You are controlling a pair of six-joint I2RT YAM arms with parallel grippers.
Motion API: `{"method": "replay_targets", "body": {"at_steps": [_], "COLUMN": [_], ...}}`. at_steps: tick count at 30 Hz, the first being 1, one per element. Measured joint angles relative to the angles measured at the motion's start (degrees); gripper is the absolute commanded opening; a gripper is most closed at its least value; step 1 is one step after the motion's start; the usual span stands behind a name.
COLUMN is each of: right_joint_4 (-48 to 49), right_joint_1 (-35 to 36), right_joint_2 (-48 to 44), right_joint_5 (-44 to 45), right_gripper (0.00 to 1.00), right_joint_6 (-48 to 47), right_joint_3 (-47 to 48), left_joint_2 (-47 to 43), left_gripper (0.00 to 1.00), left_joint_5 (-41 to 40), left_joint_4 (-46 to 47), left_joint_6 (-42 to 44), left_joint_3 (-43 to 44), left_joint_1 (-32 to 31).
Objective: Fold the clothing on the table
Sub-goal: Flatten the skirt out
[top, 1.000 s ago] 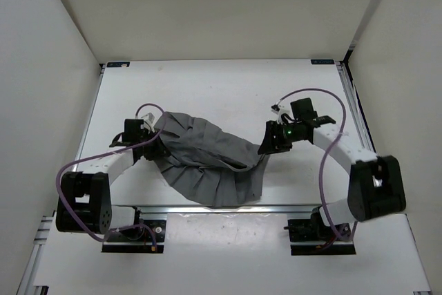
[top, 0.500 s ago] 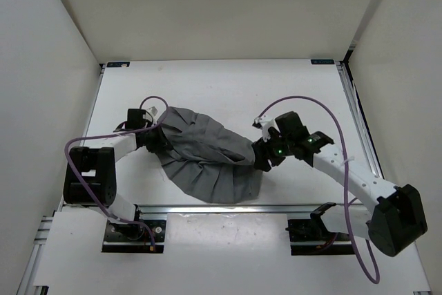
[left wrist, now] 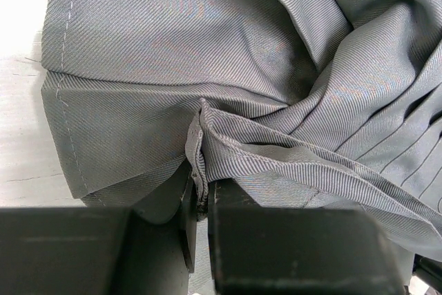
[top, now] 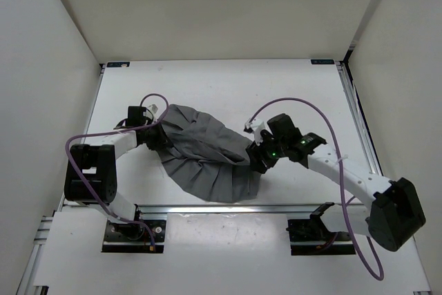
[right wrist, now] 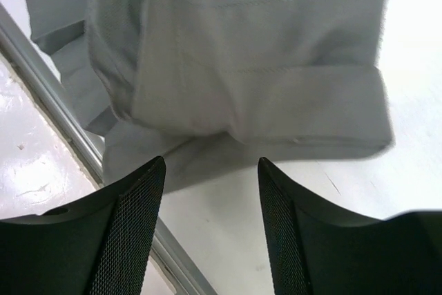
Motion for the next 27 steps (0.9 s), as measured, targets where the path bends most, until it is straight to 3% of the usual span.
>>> {"method": "replay_targets", "body": {"at_steps": [7,9,11,14,17,18,20,23,27], "right_joint_4": [2.08,2.78,3.61,4.87,5.18,5.03,4.76,4.57,4.09], "right_joint_1": [4.85,4.72,4.13,2.73,1.64,1.44,1.42,1.31,0.96], "right_joint_2": [6.16,7.21,8.72,11.58,13.38,13.6,13.64,13.64,13.66], "right_joint_5": [-0.39,-0.52,-0.66,-1.36,-1.68,-1.55,-1.01,-0.57,-0.7], "right_gripper": [0.55,0.46,0.25,0.13,0.18,0.33,0.42,0.42,0.3], "right_joint_6": [-0.5,-0.92,-1.33,-1.64,-1.95,-2.08,-2.56,-3.21,-3.23], "right_joint_3": [2.1,2.91,4.37,7.3,9.53,10.14,11.15,12.02,12.07], "left_joint_2": [0.0,0.0,0.0,0.0,0.02,0.07,0.15,0.24,0.39], "left_gripper": [0.0,0.0,0.0,0.0,0.0,0.0,0.0,0.0,0.0], "left_joint_5": [-0.02,0.0,0.0,0.07,0.26,0.33,0.5,0.83,1.05], "left_joint_4": [-0.07,-0.09,-0.09,-0.09,-0.09,-0.07,-0.07,0.04,0.28], "left_joint_6": [-0.13,-0.13,-0.13,-0.13,-0.09,-0.07,-0.02,0.0,0.04], "left_joint_3": [0.0,0.0,0.0,0.0,0.0,0.0,0.0,0.0,0.0], "left_joint_1": [0.04,0.09,0.09,0.28,0.74,0.92,1.25,1.6,1.79]}}
